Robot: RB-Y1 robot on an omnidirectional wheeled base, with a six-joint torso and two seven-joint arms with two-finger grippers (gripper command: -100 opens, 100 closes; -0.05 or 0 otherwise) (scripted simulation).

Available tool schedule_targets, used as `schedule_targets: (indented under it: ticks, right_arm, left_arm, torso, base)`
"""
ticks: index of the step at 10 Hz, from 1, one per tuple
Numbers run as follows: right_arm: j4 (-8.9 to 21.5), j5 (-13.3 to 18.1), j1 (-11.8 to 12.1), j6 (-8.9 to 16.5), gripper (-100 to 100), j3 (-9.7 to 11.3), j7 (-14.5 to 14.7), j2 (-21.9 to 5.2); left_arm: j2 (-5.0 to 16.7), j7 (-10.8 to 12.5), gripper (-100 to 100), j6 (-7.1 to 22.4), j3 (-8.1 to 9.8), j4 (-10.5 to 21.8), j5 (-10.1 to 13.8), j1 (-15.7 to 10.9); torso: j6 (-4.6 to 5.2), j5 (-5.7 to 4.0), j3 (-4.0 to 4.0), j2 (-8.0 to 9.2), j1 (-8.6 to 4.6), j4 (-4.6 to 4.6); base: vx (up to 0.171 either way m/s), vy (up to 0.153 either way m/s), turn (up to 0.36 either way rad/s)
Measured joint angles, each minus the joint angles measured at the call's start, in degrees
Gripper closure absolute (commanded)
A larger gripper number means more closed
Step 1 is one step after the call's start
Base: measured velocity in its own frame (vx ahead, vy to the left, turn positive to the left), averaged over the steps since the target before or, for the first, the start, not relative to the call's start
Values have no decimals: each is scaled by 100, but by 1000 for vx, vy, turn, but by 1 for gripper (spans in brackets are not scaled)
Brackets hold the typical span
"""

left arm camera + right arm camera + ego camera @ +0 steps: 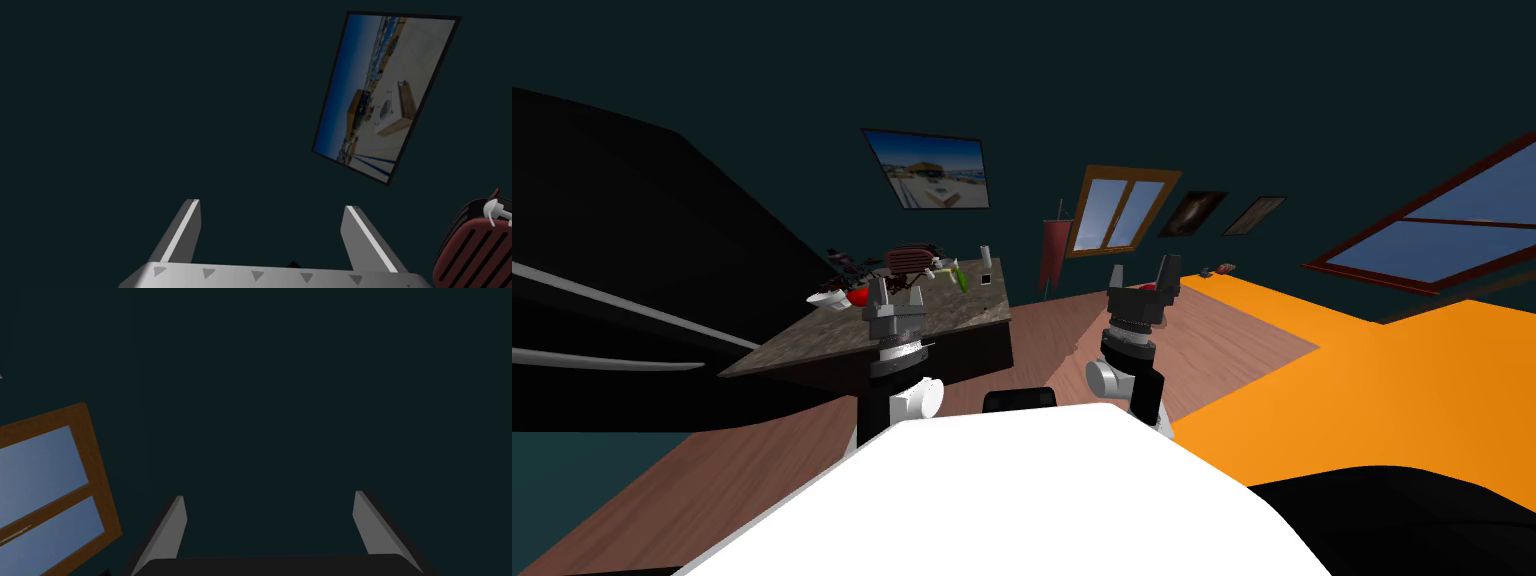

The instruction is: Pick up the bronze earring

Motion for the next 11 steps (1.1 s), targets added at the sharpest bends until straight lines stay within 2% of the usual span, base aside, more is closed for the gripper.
schedule_targets:
  ticks: [3, 6, 7, 8, 10, 11]
  right_arm:
    - [0, 0, 0, 0, 0, 1, 0, 1]
    - [0, 0, 1, 0, 0, 1, 0, 1]
    - [0, 0, 1, 0, 0, 1, 0, 2]
    - [0, 0, 0, 0, 0, 1, 0, 1]
    - [-1, 0, 1, 0, 0, 1, 0, 1]
    - [0, 0, 0, 0, 0, 1, 0, 1]
  left_arm:
    - [505, 10, -100, 196, 76, -34, -142, 104]
    - [960, 41, -100, 647, 243, -125, -379, 299]
    - [1084, 72, -100, 852, 360, -147, -449, 338]
    - [1129, 87, -100, 977, 400, -133, -490, 377]
    - [1279, 146, -100, 1349, 593, -182, -599, 532]
    - [1281, 144, -100, 1481, 603, -180, -654, 590]
  torso:
    - [-1, -8, -3, -6, -36, -1]
    - [-1, -13, -7, -12, -59, -3]
    - [0, -15, -12, -22, -69, -4]
    - [1, -13, -14, -24, -54, -6]
    - [-2, -14, -16, -28, -64, -6]
    - [2, -13, -16, -27, -54, -6]
  base:
    - [23, -107, 106]
    - [44, -165, 145]
    - [58, -135, 53]
    - [60, -119, 101]
    - [61, -160, 147]
    - [57, -117, 80]
